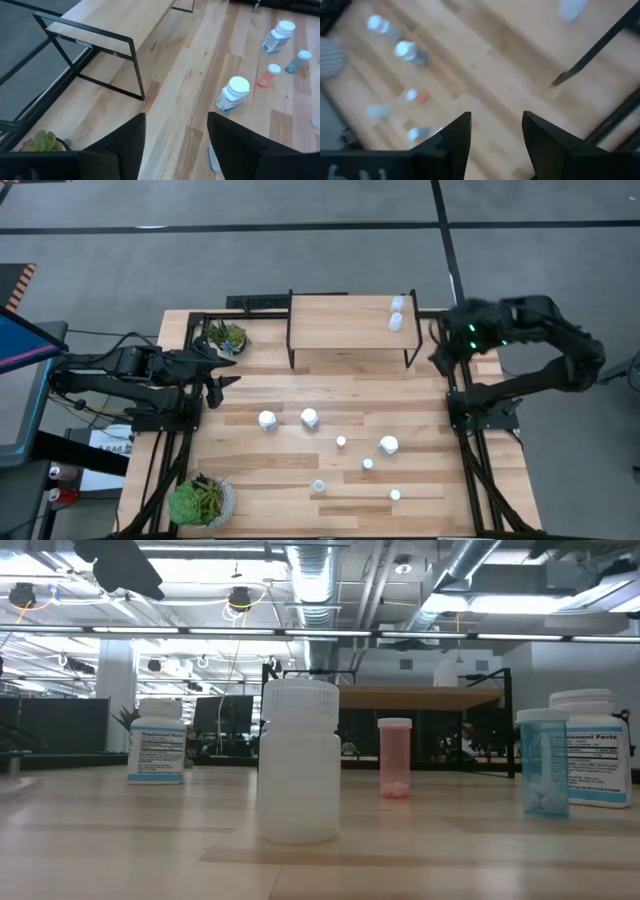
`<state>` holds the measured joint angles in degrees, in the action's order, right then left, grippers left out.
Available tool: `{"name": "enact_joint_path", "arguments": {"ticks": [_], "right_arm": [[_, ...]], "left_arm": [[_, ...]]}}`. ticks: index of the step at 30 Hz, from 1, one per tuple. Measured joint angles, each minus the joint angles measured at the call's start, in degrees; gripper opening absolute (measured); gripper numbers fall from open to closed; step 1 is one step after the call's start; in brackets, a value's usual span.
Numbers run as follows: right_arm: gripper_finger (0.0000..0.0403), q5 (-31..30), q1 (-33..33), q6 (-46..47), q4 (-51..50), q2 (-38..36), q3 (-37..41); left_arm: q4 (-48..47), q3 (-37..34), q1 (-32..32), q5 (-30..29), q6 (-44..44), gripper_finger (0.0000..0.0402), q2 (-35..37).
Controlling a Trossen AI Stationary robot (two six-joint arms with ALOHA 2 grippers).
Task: Pick and place medicine bottles onto shelf by color
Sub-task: Put the transparent pill bottle on the shelf aligned with the other transparent pill bottles
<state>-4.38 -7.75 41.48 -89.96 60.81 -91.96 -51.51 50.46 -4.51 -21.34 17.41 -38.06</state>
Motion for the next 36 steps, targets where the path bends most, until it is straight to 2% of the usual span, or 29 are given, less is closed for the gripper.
{"name": "enact_joint_path", "arguments": {"ticks": [6, 12, 18, 21, 31, 36], "right_arm": [[0.0191, 0.0, 12.89, 12.54, -0.19, -5.17, 6.6], [0.0191, 0.02, 23.32, 21.28, 0.14, -6.46, 11.14], [0.0186, 0.02, 32.26, 26.23, 1.15, -6.05, 13.08], [0.0184, 0.02, 36.79, 27.32, 2.57, -6.0, 14.35], [0.0179, -2.81, 49.41, 32.52, 2.58, -5.26, 14.69], [0.0172, -4.77, 54.14, 34.77, 2.6, -5.23, 14.69]], "left_arm": [[-0.01, 0.0, 0.0, 2.49, -4.77, 0.0233, -3.62], [3.87, 0.02, 0.0, 3.93, -7.68, 0.0236, -8.38], [12.2, 0.07, -0.19, 11.79, -7.38, 0.0236, -11.99], [16.5, 0.09, -2.21, 14.55, -7.26, 0.0236, -14.75], [15.95, 11.37, -14.01, 8.15, -5.47, 0.0236, -30.71], [15.7, 17.71, -17.21, 7.77, -2.06, 0.0236, -40.24]]}}
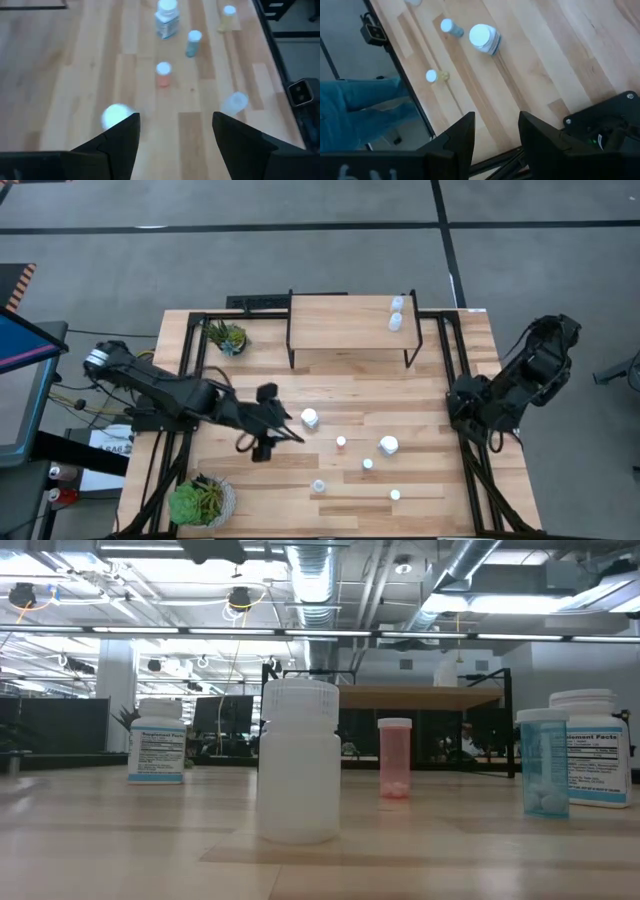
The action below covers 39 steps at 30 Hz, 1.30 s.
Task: Pick and place medicine bottles onto shelf by color
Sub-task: Put the transparent pill bottle on the shelf aligned with the other transparent pill bottles
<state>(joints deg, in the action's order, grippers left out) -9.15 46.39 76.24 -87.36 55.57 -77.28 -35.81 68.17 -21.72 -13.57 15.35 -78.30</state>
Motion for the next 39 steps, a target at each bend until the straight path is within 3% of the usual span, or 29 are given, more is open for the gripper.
{"name": "enact_joint_path", "arguments": {"ticks": [14, 30, 39], "right_arm": [[0.0159, -0.37, 3.12, -0.1, 0.38, 0.04, 0.0], [0.0157, 0.11, 3.12, -1.9, 0.47, 5.71, -0.02], [0.0153, 0.4, 3.12, -3.21, 0.46, 7.27, -0.02]], "left_arm": [[-0.5, 13.96, -5.42, 7.35, 4.79, 0.0287, -23.51], [1.68, 15.35, -7.38, 6.69, 5.29, 0.0293, -33.18], [7.99, 15.3, -7.91, 5.55, 2.36, 0.0293, -36.32]]}}
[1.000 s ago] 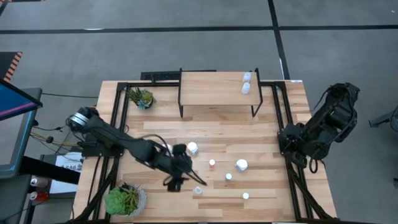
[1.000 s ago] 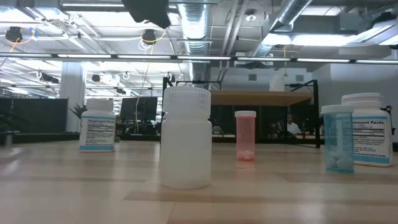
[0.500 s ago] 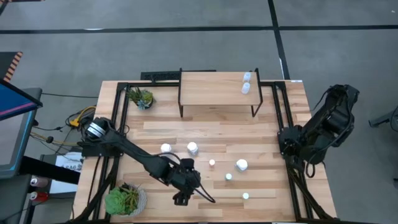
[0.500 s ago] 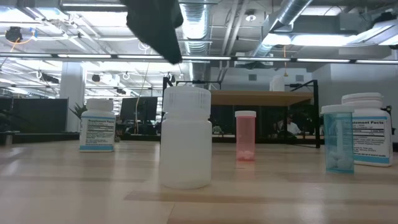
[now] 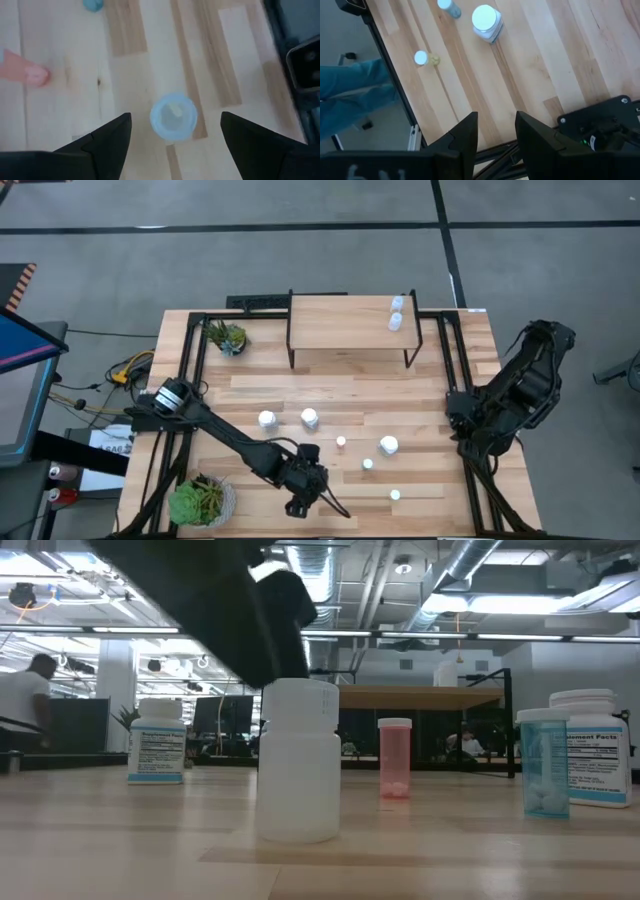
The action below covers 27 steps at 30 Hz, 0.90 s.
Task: Pick and place medicine bottles onto shelf by color
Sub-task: Put the transparent pill bottle on the shelf aligned with the other transparent pill bottles
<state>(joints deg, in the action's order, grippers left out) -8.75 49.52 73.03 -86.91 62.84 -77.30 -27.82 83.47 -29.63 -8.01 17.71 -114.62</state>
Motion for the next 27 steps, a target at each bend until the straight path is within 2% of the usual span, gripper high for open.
{"name": "enact_joint_path", "arguments": {"ticks": [7, 13, 20, 27], "right_arm": [[0.0152, 0.04, 0.0, 0.0, 0.05, 0.17, 0.0], [0.0148, 0.04, 0.0, 0.0, 0.21, 0.19, 0.0], [0.015, 0.06, 0.0, -0.07, 0.27, 0.16, 0.0], [0.015, -0.04, -0.02, -0.44, 3.19, 0.86, 0.0]], "left_arm": [[1.2, 0.07, -0.13, -1.68, -3.07, 0.0293, -0.44], [-0.72, 0.63, -0.03, -2.82, 0.56, 0.0293, -0.45], [-14.71, 8.94, 0.0, -2.75, 2.59, 0.0293, 1.04], [-39.01, 20.54, -0.09, -1.46, 8.5, 0.0293, 1.58]]}}
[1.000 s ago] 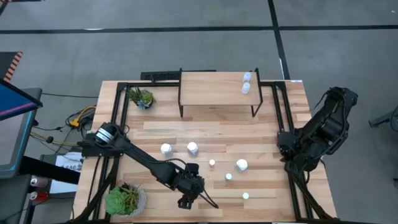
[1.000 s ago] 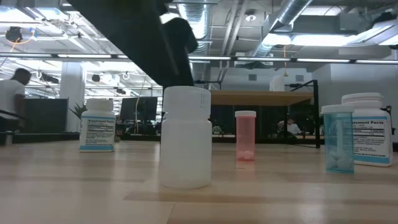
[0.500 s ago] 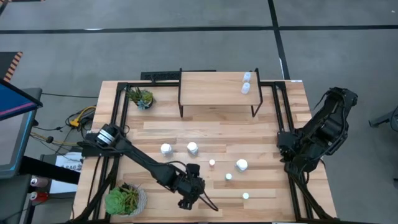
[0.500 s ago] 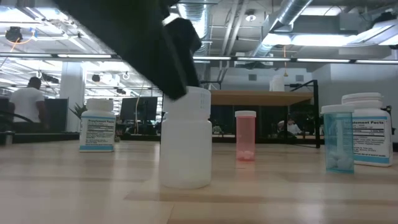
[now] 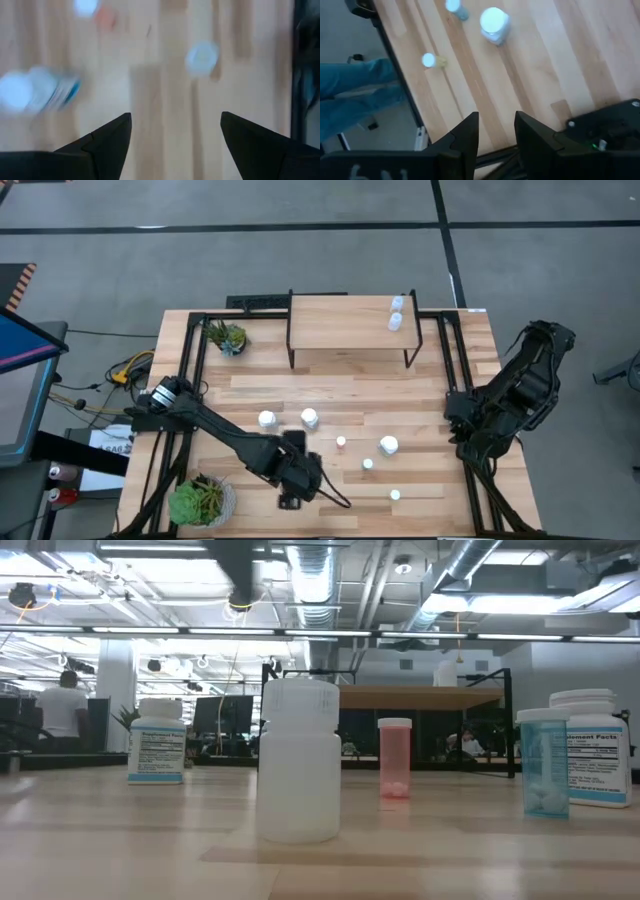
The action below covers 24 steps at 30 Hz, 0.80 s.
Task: Pick and place medicine bottles onto shelf by color
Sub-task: Put the transparent pill bottle on the shelf aligned with the other transparent pill bottles
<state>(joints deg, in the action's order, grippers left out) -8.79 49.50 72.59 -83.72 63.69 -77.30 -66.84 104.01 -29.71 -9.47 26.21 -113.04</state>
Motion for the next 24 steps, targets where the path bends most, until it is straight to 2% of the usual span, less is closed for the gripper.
{"name": "enact_joint_path", "arguments": {"ticks": [5, 12, 18, 24], "right_arm": [[0.017, -0.58, -0.54, -9.38, 8.44, 2.7, -0.02], [0.0236, 0.17, -6.58, -22.42, 27.23, 8.91, -0.02], [0.0286, 7.39, -14.29, -30.97, 43.33, 16.23, -0.04], [0.0296, 13.56, -18.38, -39.03, 62.39, 23.96, -0.05]], "left_arm": [[-13.42, 2.84, -0.31, -0.46, -0.01, 0.0293, 2.13], [-20.69, 2.66, -1.54, -7.31, 1.7, 0.0293, 8.26], [-23.07, 2.57, -3.22, -10.44, 0.34, 0.0293, 13.9], [-23.17, 2.57, -5.23, -12.09, -1.07, 0.0293, 22.7]]}}
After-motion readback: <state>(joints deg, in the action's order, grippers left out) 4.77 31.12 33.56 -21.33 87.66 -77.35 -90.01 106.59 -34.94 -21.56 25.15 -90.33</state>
